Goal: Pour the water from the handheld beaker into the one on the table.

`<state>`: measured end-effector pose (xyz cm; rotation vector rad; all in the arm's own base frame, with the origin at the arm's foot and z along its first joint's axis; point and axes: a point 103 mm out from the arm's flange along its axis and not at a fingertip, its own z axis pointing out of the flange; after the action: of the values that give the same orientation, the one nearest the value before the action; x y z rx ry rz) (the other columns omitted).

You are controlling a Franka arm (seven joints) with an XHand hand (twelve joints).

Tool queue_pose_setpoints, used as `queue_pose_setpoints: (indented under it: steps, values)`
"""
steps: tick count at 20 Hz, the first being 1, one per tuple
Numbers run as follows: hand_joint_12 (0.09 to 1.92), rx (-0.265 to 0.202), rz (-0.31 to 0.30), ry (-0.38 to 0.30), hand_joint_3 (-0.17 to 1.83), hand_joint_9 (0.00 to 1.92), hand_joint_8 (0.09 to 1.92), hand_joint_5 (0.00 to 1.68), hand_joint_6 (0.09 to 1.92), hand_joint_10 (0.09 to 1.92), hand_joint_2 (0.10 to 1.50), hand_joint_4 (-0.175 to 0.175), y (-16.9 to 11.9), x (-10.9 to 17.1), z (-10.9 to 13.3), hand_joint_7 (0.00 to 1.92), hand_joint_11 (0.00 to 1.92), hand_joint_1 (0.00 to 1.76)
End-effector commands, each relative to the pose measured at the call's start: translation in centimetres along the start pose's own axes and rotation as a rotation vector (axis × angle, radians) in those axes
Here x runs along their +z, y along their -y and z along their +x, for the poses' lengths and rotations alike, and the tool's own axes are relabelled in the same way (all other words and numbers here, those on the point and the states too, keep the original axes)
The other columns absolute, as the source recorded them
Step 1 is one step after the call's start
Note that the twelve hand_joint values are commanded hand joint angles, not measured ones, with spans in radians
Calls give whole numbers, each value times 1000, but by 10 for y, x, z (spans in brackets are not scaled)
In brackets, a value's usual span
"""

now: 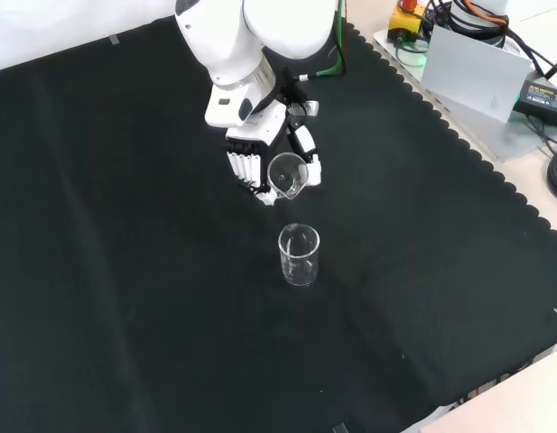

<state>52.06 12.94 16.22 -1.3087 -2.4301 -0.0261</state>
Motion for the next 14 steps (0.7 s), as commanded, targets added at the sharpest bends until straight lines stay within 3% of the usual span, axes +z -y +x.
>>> queue_pose_setpoints:
  steps: [1, 7, 14]
  values:
    - [736, -3, 57, 61, 593, 1583, 640, 1240, 666, 520, 689, -175, -10, 2, 10, 1306, 1308, 1312]
    - [733, -3, 140, 131, 599, 1585, 646, 1238, 672, 522, 687, -175, -20, 2, 17, 1304, 1307, 1311]
    - [723, 5, 197, 173, 606, 1584, 654, 1235, 680, 524, 684, -175, -26, 0, 19, 1301, 1291, 1311]
